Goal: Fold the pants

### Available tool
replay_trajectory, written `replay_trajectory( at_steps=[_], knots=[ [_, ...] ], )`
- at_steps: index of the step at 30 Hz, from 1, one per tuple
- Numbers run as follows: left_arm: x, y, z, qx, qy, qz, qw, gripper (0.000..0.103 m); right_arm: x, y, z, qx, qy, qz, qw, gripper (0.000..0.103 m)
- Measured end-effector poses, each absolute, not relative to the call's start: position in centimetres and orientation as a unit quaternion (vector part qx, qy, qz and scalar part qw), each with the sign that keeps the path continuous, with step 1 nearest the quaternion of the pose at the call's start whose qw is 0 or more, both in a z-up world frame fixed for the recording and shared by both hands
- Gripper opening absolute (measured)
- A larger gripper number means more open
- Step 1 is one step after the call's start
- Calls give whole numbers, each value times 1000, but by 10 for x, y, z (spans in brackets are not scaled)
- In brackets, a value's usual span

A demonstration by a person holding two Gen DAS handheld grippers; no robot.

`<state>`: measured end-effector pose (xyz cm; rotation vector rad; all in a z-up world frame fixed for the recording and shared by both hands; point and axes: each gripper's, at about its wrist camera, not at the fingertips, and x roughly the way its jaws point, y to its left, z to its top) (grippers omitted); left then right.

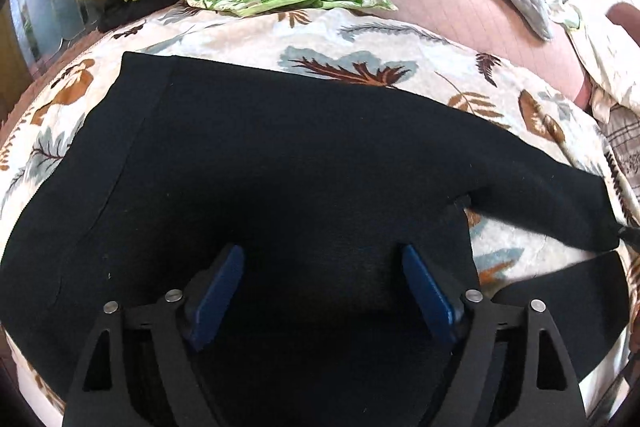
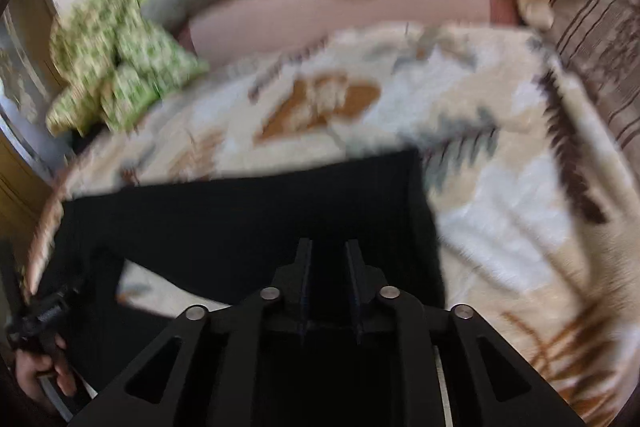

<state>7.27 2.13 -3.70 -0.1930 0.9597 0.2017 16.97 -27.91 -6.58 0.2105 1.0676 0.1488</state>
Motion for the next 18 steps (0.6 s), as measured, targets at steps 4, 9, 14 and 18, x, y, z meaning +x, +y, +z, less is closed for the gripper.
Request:
replay_trajectory(
  at_steps=[4, 9, 14, 18],
  knots=[
    [73, 23, -39, -99, 460, 90, 878, 86, 173, -283, -79, 121, 527, 69, 838, 19],
    [81, 26, -44, -93, 461, 84, 878, 92, 169, -287, -79, 158, 525, 94, 831, 44],
    [82, 28, -45, -99, 460, 81, 879, 93, 171, -270, -76, 148, 525, 132, 828, 84],
    [82, 30, -44, -109, 458, 78, 879, 94, 171, -255, -76, 113, 524, 129, 834, 91]
  ],
)
